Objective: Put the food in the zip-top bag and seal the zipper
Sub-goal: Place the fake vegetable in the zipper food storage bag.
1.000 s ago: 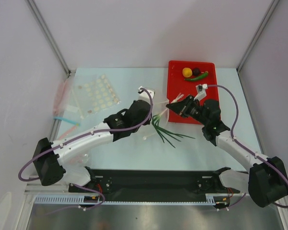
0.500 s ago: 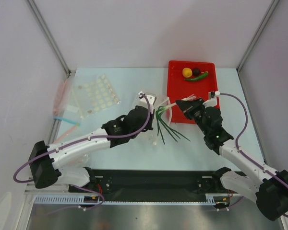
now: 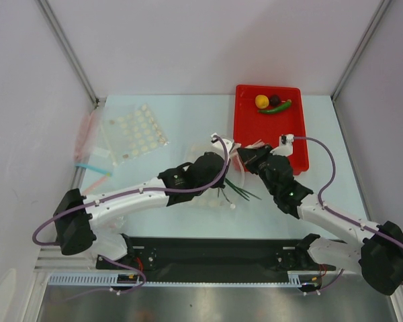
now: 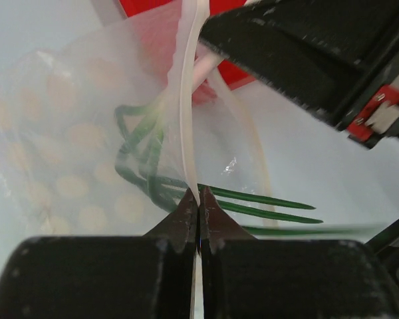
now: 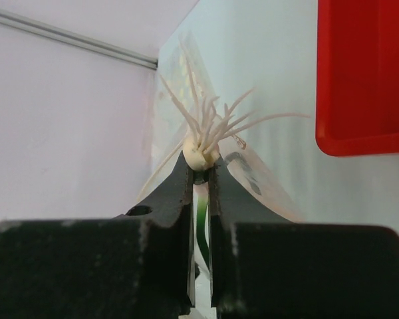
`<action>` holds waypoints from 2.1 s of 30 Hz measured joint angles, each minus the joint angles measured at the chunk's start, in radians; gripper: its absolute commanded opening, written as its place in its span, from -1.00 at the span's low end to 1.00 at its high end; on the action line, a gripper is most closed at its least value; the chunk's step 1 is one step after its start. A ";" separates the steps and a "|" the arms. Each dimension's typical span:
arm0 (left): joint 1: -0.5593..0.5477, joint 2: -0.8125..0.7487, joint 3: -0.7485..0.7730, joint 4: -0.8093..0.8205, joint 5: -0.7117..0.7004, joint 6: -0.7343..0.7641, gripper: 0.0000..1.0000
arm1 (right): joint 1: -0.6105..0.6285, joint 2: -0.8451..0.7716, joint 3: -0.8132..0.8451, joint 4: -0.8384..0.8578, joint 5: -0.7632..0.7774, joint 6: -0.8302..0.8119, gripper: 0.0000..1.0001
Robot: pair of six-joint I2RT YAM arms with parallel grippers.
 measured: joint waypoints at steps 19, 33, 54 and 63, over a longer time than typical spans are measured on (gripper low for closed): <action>0.046 -0.010 0.027 0.005 0.131 0.007 -0.99 | 0.113 0.073 -0.018 0.143 0.091 -0.104 -1.00; 0.138 -0.089 0.027 0.040 0.195 0.007 -0.99 | 0.156 0.116 -0.065 0.355 0.034 -0.288 -0.77; 0.139 -0.049 0.027 0.021 0.231 0.018 -0.99 | 0.231 0.074 -0.035 0.257 0.207 -0.464 -0.74; 0.139 -0.016 0.028 -0.004 0.233 0.018 -0.99 | 0.233 0.013 -0.025 0.240 0.259 -0.536 -0.97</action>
